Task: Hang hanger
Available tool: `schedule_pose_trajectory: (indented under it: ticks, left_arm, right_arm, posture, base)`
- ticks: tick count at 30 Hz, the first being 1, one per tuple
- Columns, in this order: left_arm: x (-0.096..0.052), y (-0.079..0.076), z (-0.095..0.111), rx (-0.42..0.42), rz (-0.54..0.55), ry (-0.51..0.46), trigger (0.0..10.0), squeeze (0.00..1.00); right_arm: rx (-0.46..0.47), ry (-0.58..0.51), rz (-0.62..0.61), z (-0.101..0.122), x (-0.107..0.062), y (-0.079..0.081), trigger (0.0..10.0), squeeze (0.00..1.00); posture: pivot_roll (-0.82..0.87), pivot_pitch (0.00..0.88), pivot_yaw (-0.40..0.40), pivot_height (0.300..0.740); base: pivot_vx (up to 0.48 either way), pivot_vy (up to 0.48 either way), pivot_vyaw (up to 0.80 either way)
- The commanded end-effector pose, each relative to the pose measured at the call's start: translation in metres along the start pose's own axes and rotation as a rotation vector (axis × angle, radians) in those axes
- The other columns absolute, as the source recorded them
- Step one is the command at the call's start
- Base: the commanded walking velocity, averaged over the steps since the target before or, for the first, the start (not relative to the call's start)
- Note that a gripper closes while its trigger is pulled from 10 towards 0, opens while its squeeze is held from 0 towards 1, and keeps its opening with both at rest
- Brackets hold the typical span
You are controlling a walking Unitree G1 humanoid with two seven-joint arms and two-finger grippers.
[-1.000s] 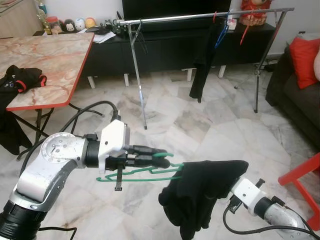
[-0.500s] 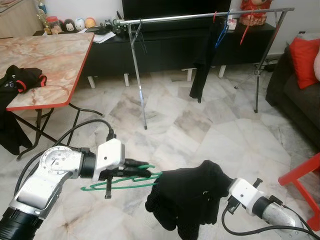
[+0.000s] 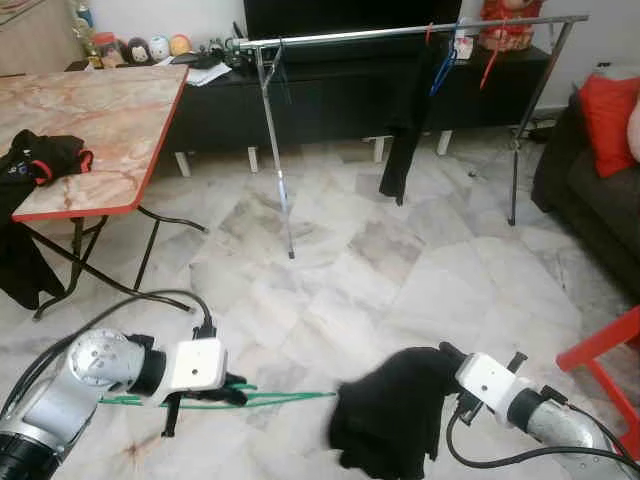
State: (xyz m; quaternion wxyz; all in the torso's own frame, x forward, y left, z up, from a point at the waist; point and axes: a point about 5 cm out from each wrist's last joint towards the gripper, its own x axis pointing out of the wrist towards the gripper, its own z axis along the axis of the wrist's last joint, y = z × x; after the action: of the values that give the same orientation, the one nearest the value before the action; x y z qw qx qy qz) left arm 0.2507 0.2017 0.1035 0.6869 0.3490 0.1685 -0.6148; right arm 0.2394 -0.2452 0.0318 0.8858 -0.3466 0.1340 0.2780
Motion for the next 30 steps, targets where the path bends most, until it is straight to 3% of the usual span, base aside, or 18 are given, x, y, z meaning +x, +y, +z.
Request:
schedule_pose_trajectory:
  ticks: [1,5,6,7,10,11,13,19,21,22,23,24,28,30]
  left_arm:
    - [0.000,-0.001,-0.008,-0.009,0.025,0.024,10.0,0.00]
    - [0.002,-0.001,-0.015,-0.024,0.072,0.038,10.0,0.00]
    - [0.007,0.001,-0.024,-0.064,0.172,0.036,10.0,0.00]
    - [0.007,0.001,-0.024,-0.064,0.172,0.036,10.0,0.00]
    - [0.017,0.005,-0.044,-0.244,0.449,0.016,10.0,0.00]
    - [0.018,0.007,-0.054,-0.355,0.603,0.012,10.0,0.00]
    - [0.018,0.006,-0.061,-0.426,0.690,0.017,10.0,0.00]
    - [0.034,-0.028,-0.087,-0.677,0.846,0.061,10.0,0.00]
    - [0.036,-0.032,-0.090,-0.698,0.854,0.068,10.0,0.00]
    - [0.040,-0.048,-0.101,-0.765,0.885,0.104,10.0,0.00]
    - [0.040,-0.048,-0.101,-0.765,0.885,0.104,10.0,0.00]
    - [0.041,-0.060,-0.110,-0.827,0.917,0.133,10.0,0.00]
    - [0.037,-0.088,-0.128,-0.946,0.969,0.208,10.0,0.00]
    - [0.036,-0.095,-0.130,-0.963,0.982,0.224,10.0,0.00]
  right_arm:
    - [-0.010,-0.015,-0.013,0.003,0.001,-0.003,0.0,0.00]
    - [-0.006,-0.012,-0.015,0.002,0.001,-0.002,0.0,0.00]
    - [0.013,-0.009,-0.035,0.002,0.002,-0.001,0.0,0.00]
    - [0.013,-0.009,-0.035,0.002,0.002,-0.001,0.0,0.00]
    - [0.113,-0.004,-0.095,0.000,0.006,0.003,0.0,0.00]
    - [0.187,-0.006,-0.145,-0.002,0.007,0.005,0.0,0.00]
    - [0.250,-0.010,-0.188,-0.002,0.008,0.006,0.0,0.00]
    - [0.534,-0.018,-0.500,-0.004,0.010,0.008,0.0,0.00]
    - [0.570,-0.020,-0.539,-0.005,0.010,0.007,0.0,0.00]
    - [0.697,-0.019,-0.649,-0.006,0.007,0.008,0.0,0.00]
    - [0.697,-0.019,-0.649,-0.006,0.007,0.008,0.0,0.00]
    - [0.764,-0.022,-0.691,-0.006,0.005,0.010,0.0,0.00]
    - [0.727,-0.014,-0.650,-0.001,0.001,0.029,0.0,0.00]
    - [0.716,-0.006,-0.647,-0.001,-0.003,0.035,0.0,0.00]
  posture:
    - [-0.01,0.029,0.006,0.740]
    - [0.00,0.026,0.009,0.740]
    - [-0.01,0.019,0.013,0.740]
    - [-0.01,0.019,0.013,0.740]
    - [-0.02,0.008,0.018,0.740]
    - [-0.02,0.003,0.019,0.740]
    - [-0.02,0.000,0.022,0.740]
    - [-0.03,0.000,0.043,0.740]
    - [-0.03,0.000,0.043,0.740]
    - [-0.03,0.000,0.045,0.740]
    - [-0.03,0.000,0.045,0.740]
    - [-0.03,0.000,0.044,0.740]
    - [-0.03,0.000,0.033,0.740]
    - [-0.03,0.000,0.027,0.740]
  base:
    - [0.000,0.000,0.00]
    - [0.000,0.000,0.00]
    - [0.000,0.000,0.00]
    - [0.000,0.000,0.00]
    - [0.000,0.000,0.00]
    - [0.000,0.000,0.00]
    - [0.000,0.000,0.00]
    - [0.000,0.000,0.00]
    - [0.000,0.000,0.00]
    - [0.000,0.000,0.00]
    - [0.000,0.000,0.00]
    - [0.000,0.000,0.00]
    - [0.000,0.000,0.00]
    - [0.000,0.000,0.00]
